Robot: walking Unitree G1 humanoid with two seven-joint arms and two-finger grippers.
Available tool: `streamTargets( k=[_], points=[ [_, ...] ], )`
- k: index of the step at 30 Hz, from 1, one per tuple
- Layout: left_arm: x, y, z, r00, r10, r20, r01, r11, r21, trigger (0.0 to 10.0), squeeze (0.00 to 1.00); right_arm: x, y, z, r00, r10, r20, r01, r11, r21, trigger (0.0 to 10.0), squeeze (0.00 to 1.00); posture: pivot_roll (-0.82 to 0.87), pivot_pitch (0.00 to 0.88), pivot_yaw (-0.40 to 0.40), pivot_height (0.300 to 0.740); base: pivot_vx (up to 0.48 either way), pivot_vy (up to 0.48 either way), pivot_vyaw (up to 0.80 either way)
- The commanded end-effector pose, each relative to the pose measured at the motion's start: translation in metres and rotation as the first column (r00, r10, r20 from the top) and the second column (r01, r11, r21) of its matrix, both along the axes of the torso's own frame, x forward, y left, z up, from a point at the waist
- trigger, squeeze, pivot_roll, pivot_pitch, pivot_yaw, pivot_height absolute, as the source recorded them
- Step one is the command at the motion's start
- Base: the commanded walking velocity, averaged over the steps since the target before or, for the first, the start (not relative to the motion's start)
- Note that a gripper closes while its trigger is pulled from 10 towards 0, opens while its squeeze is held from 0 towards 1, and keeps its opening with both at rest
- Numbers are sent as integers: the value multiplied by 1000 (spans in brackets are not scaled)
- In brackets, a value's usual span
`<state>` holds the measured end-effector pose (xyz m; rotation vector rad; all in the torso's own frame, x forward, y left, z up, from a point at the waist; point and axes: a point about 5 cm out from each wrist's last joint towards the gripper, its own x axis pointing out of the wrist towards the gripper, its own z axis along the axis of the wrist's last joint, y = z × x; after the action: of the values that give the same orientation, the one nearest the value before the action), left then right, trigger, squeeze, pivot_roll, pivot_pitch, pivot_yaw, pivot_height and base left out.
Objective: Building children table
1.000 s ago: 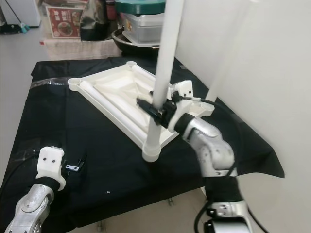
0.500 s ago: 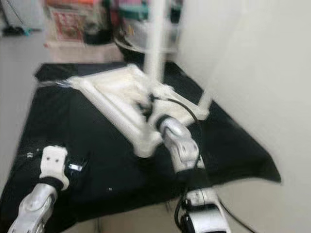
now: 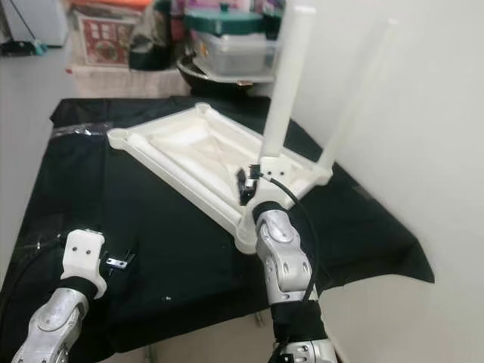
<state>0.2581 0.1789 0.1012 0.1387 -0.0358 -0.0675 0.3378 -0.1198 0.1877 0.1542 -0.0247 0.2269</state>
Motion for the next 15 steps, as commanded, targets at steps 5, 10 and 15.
streamTargets(
  k=[5,10,15],
  points=[
    [2,-4,-4,1000,-18,-15,18,1000,-13,10000,0,3,-4,33,773,628,91,-623,779,-75,10000,0,96,0,-111,740,0,0,0],
    [3,-4,-3,1000,-16,-13,16,1000,-12,10000,0,10,-5,19,734,679,24,-674,732,-104,10000,0,107,0,-118,740,0,0,0],
    [2,-1,-4,1000,-6,-14,6,1000,-8,10000,0,0,13,2,630,777,-11,-773,625,-106,9059,0,129,0,-130,740,0,0,0]
  ],
)
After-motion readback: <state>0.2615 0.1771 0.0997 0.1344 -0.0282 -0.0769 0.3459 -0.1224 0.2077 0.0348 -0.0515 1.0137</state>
